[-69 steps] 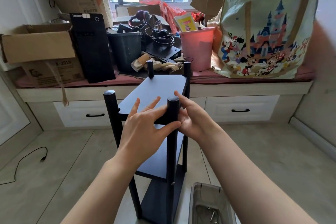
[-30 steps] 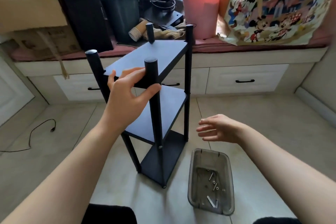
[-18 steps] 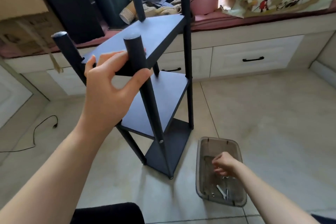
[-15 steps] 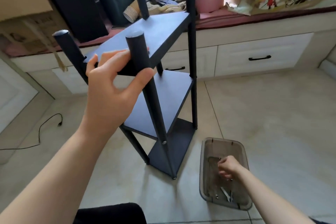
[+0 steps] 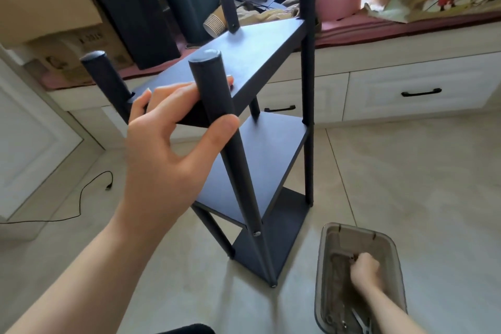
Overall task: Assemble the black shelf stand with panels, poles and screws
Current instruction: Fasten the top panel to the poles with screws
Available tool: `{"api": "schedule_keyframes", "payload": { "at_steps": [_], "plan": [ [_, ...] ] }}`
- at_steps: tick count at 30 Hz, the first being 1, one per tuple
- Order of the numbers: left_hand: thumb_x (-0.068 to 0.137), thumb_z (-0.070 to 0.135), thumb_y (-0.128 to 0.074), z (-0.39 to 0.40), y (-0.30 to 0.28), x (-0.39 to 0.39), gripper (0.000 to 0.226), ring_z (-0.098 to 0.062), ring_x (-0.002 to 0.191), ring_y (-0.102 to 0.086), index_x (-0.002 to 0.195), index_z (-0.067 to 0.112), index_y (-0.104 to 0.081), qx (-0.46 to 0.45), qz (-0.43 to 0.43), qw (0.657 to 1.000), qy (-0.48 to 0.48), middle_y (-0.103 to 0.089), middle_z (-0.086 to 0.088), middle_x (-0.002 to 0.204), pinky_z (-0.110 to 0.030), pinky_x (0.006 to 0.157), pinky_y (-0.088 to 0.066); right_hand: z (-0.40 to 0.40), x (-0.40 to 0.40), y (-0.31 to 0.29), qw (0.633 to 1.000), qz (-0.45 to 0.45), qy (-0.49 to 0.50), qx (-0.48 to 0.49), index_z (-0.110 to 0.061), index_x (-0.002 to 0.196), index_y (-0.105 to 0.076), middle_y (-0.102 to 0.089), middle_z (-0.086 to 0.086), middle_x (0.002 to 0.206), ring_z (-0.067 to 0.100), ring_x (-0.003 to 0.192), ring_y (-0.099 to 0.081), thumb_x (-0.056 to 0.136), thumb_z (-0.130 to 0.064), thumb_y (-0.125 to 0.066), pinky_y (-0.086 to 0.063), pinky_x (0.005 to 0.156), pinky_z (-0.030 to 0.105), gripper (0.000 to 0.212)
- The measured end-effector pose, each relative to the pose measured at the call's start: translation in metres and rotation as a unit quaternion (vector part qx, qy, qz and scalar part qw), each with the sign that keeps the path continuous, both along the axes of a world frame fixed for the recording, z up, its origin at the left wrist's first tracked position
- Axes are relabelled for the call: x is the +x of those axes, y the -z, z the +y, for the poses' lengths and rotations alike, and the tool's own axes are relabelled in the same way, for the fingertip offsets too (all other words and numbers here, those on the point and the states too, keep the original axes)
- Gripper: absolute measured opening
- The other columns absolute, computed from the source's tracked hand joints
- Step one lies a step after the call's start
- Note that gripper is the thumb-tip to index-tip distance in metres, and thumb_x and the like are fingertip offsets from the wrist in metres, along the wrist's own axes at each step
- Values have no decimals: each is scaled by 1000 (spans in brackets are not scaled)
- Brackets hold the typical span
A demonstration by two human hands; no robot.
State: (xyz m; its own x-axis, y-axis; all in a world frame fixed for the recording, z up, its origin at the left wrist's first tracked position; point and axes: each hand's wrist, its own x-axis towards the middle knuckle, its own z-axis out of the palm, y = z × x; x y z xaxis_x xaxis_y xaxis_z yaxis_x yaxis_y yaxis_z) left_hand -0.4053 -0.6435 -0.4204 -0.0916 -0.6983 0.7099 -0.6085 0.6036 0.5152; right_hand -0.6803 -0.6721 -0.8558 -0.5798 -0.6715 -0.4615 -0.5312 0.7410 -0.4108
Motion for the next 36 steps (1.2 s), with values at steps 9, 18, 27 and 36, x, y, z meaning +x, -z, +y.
{"api": "schedule_keyframes", "payload": {
  "at_steps": [9,18,27,36],
  "plan": [
    [92,33,-64,-1,1,-3,25,-19,109,-63,116,35,-64,4,0,1000,-2,-70,13,113,-59,103,-42,-12,16,-2,995,-14,73,71,-3,108,-71,-68,16,113,33,110,-63,102,-13,-42,-44,86,36,31],
    [85,39,-67,-2,-6,-3,27,-18,111,-64,112,39,-65,29,8,1000,3,-71,18,108,-59,103,-42,-6,23,-19,988,-73,135,-21,1,90,-63,-65,26,101,41,97,-62,91,-13,-65,-49,78,44,15],
    [79,45,-68,-4,-9,0,39,9,106,-53,114,30,-70,83,5,996,-15,-67,23,101,-56,115,-21,7,32,-79,931,-145,191,-276,-13,75,-60,-70,22,86,40,82,-68,84,-2,-72,-55,82,54,18],
    [90,34,-72,-5,-11,1,29,-9,119,-56,118,30,-66,91,-15,995,-25,-66,19,110,-34,119,0,32,46,-207,889,-200,159,-381,-6,89,-64,-67,12,82,33,80,-65,85,-9,-72,-47,63,30,9]
  ]
}}
